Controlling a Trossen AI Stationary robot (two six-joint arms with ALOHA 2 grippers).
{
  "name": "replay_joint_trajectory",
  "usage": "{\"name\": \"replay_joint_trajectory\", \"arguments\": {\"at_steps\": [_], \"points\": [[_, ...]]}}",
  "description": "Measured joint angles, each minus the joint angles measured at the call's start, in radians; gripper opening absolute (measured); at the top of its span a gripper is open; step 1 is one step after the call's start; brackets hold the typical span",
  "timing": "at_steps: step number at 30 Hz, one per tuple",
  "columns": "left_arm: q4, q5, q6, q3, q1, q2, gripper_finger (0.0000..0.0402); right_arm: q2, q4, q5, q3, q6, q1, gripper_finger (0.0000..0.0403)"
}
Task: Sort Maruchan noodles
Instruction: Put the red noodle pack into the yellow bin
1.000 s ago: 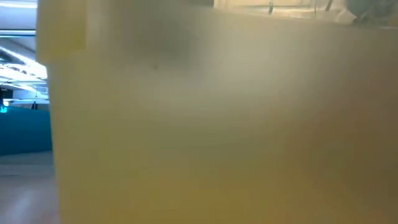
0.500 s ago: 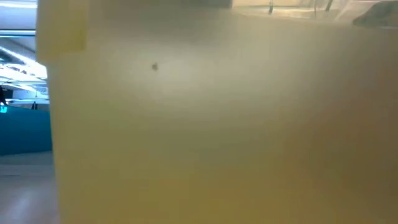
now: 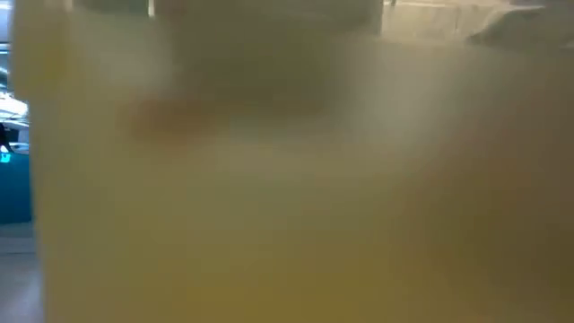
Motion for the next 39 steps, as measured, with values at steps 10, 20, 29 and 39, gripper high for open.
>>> {"name": "replay_joint_trajectory", "arguments": {"at_steps": [10, 20, 29, 39], "points": [[0.147, 0.079, 0.001, 0.000, 0.062, 0.067, 0.0019, 0.001, 0.058, 0.038, 0.000, -0.010, -0.005, 0.0210], [0.260, 0.203, 0.006, 0.000, 0.072, 0.121, 0.0020, 0.001, 0.118, 0.085, 0.000, -0.083, -0.019, 0.0210], [0.312, 0.178, 0.008, 0.000, 0.026, 0.114, 0.0020, 0.001, 0.148, 0.083, 0.000, -0.112, -0.037, 0.0210], [0.093, 0.076, -0.177, 0.000, -0.003, 0.108, 0.0020, 0.001, 0.168, 0.081, 0.000, -0.112, -0.036, 0.0210]]}}
